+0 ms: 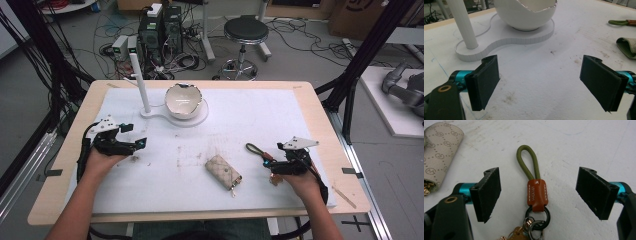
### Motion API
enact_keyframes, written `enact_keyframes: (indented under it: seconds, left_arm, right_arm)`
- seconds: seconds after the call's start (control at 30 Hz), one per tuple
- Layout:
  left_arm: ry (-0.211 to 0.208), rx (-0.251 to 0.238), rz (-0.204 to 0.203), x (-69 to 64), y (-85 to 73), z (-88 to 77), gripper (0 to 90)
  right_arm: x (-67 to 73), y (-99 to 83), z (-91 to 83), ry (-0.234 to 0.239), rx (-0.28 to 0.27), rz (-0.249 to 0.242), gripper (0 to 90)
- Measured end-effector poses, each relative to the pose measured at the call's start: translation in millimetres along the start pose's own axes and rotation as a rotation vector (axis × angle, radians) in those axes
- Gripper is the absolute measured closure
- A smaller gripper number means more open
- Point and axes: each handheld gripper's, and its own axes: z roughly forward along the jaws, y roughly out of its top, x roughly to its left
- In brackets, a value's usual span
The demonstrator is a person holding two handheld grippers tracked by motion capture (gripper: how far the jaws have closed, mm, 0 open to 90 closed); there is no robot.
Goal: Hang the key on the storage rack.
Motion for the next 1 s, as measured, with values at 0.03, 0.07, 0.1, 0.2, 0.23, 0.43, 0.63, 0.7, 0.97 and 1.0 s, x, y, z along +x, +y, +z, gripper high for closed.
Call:
enact_keyframes:
  seconds: [0.03,0.07,0.1,0.2,0.23,0.43,0.63,0.7,0.97,1.0]
  left_arm:
    - [-0.001,0.002,0.002,0.3,-0.2,0.4,15.8]
    - [-0.001,0.002,0.002,0.3,-0.2,0.6,15.8]
    - [-0.003,-0.001,0.002,0.2,-0.1,0.7,15.8]
    - [-0.005,-0.006,0.004,-0.2,0.3,0.7,15.8]
    - [-0.005,-0.008,0.002,-0.4,0.4,0.8,15.8]
    - [-0.001,-0.010,0.006,-0.7,0.9,-0.1,15.8]
    - [-0.004,0.003,0.006,-1.2,0.4,1.5,15.8]
    - [0.000,0.013,0.011,-1.5,0.2,1.9,15.8]
    - [-0.009,0.023,0.012,-2.9,-0.1,2.7,15.8]
    - [-0.009,0.023,0.012,-2.9,-0.1,2.7,15.8]
  right_arm:
    - [0.6,0.2,0.2,0.006,-0.001,-0.002,20.6]
    - [1.0,0.5,0.0,0.007,-0.002,-0.007,20.6]
    - [1.2,0.8,-0.5,0.011,-0.009,-0.012,20.7]
    - [1.3,2.1,-3.4,0.000,-0.031,-0.013,20.6]
    - [0.6,2.2,-4.0,-0.002,-0.036,-0.014,20.6]
    - [-1.0,0.9,-4.9,-0.022,-0.050,0.004,20.6]
    - [-2.7,0.4,-4.6,-0.022,-0.049,0.003,20.6]
    - [-2.8,0.2,-3.5,-0.019,-0.045,0.005,20.6]
    - [-4.8,-0.5,8.3,0.000,0.012,0.015,20.6]
    - [-4.8,-0.5,8.3,0.000,0.012,0.015,20.6]
